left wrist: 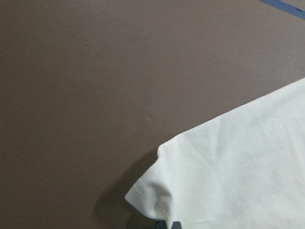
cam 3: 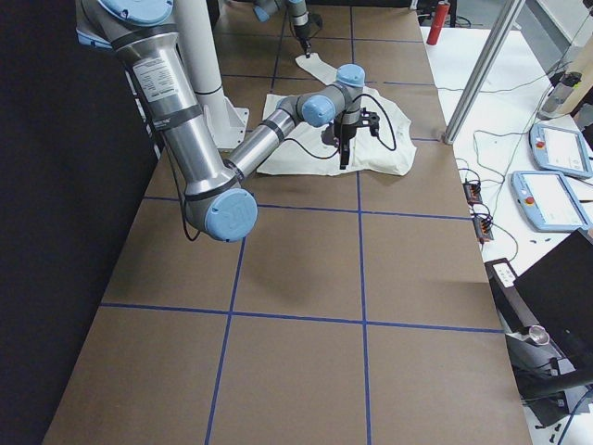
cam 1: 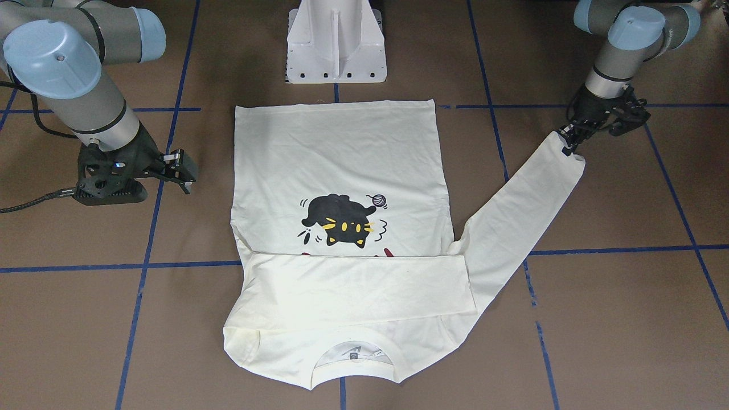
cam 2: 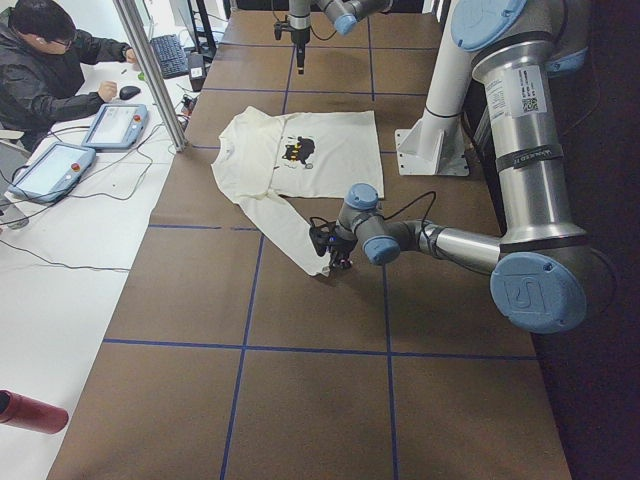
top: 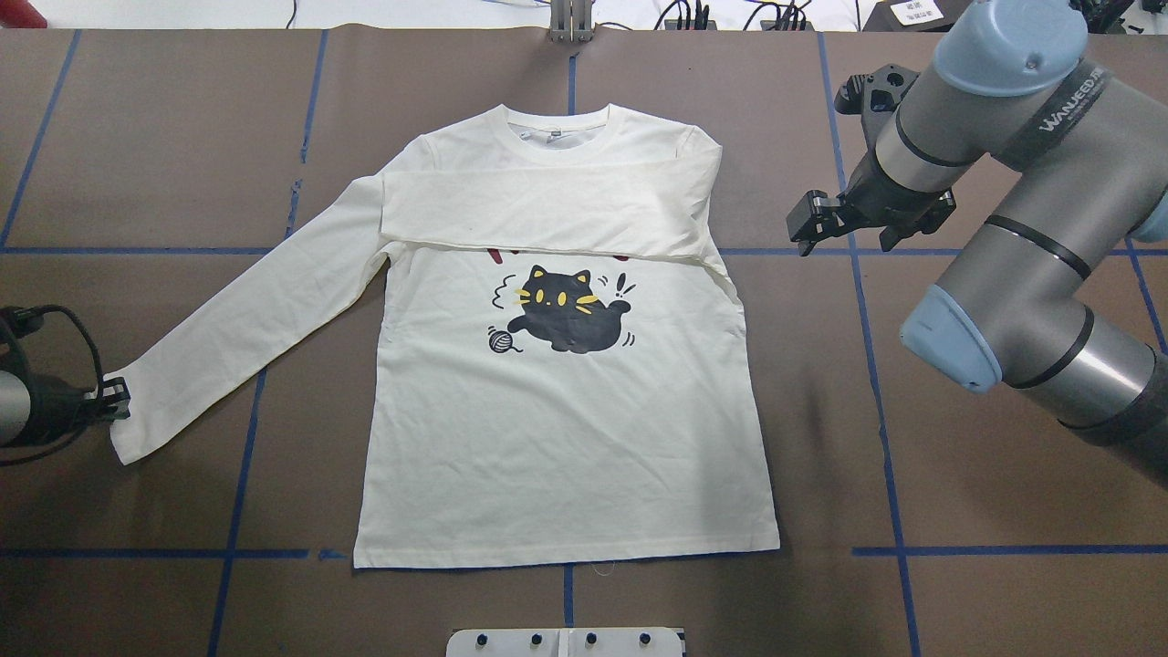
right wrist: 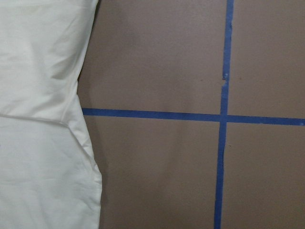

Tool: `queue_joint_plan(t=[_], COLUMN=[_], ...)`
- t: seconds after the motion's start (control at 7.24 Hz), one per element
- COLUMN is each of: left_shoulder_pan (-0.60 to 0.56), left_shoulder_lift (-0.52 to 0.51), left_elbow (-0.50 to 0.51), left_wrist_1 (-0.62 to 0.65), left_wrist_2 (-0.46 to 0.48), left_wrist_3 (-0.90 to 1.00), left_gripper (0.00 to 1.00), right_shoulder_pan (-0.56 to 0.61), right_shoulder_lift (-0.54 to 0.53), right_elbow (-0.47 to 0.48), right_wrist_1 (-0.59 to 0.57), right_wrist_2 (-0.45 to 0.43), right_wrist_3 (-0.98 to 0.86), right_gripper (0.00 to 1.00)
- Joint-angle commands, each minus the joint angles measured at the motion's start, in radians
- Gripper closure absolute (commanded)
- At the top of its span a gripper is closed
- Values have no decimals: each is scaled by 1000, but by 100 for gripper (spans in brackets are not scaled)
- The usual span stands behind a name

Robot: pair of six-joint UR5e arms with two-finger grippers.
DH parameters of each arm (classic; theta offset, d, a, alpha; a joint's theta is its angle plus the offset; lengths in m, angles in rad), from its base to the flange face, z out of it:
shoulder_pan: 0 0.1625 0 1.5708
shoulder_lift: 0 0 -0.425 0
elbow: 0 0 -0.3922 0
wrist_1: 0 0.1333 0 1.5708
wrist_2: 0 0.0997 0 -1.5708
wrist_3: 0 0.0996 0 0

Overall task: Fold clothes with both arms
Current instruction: 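Lower the left gripper onto the other sleeve cuff and grasp it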

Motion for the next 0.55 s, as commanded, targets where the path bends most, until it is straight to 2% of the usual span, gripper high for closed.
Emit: queue_joint_plan(t=[0.0,0.14,0.41], left_shoulder_pan=[-53,-114,-223], left_shoulder_lift=[-77,-176,-533], left_elbow=[-71,-68,-34], left_wrist_1=[124,209,578], left_wrist_2=[-33,-33,-35], left_wrist_3=[124,221,343], left_gripper=[100,100,100], right_shoulder_pan=[25,33,42], right_shoulder_lift=[-90,-130,-193], right_elbow=[48,71,93], right_wrist_1=[1,3,35], right_wrist_2=[-1,-1,-1], right_wrist_3=[-8,-9,-12], right_gripper=[0,0,0])
